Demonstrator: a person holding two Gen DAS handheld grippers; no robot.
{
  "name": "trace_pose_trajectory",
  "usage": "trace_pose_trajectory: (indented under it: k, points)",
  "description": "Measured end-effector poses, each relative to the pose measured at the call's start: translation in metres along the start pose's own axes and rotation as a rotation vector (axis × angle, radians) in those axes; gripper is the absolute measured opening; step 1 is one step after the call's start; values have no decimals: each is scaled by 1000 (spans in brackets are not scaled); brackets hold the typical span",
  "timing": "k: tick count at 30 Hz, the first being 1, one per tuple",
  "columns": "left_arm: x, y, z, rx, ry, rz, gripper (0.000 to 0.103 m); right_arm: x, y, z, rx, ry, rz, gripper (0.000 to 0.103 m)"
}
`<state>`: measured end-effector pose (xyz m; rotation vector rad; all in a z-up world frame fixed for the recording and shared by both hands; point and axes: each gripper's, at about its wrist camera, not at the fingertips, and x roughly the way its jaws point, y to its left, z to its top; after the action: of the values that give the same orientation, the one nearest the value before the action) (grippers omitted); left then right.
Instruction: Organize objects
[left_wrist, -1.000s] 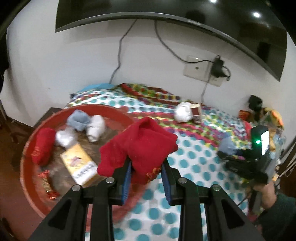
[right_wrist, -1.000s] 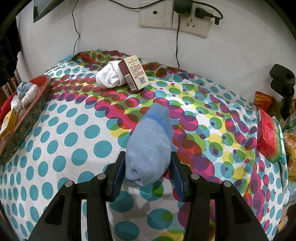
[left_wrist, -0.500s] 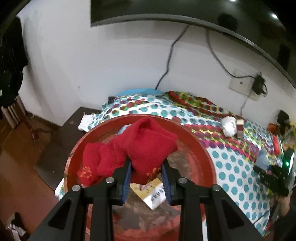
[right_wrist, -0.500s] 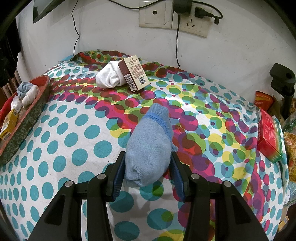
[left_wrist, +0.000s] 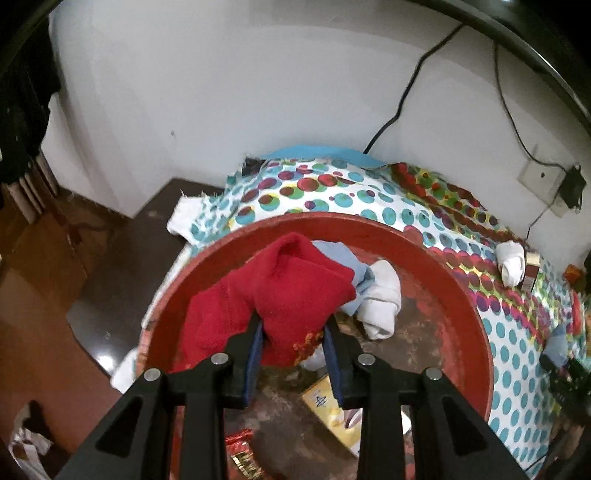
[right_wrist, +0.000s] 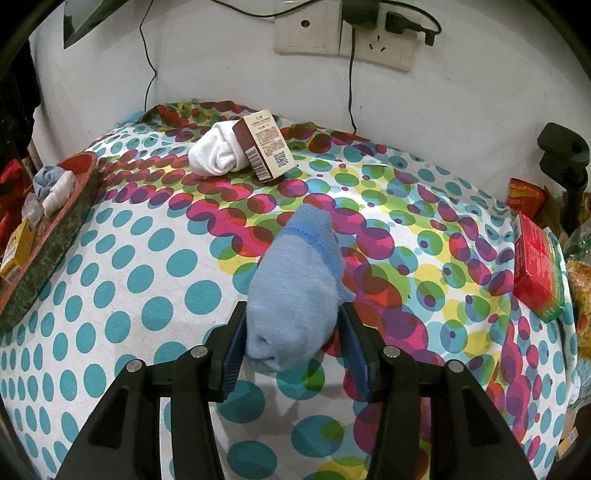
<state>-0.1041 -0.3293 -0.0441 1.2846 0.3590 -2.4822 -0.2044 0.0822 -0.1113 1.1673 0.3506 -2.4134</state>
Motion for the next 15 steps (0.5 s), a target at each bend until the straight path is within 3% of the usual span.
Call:
trace_pose_trajectory:
  k: [9,15]
  points:
    - [6,2,7,-20,20,11,35,0,-4,-1,10,2,7,48]
    - [-11,-8,-1,76,-10,53,42,0,-2,-1,4,2,-1,48]
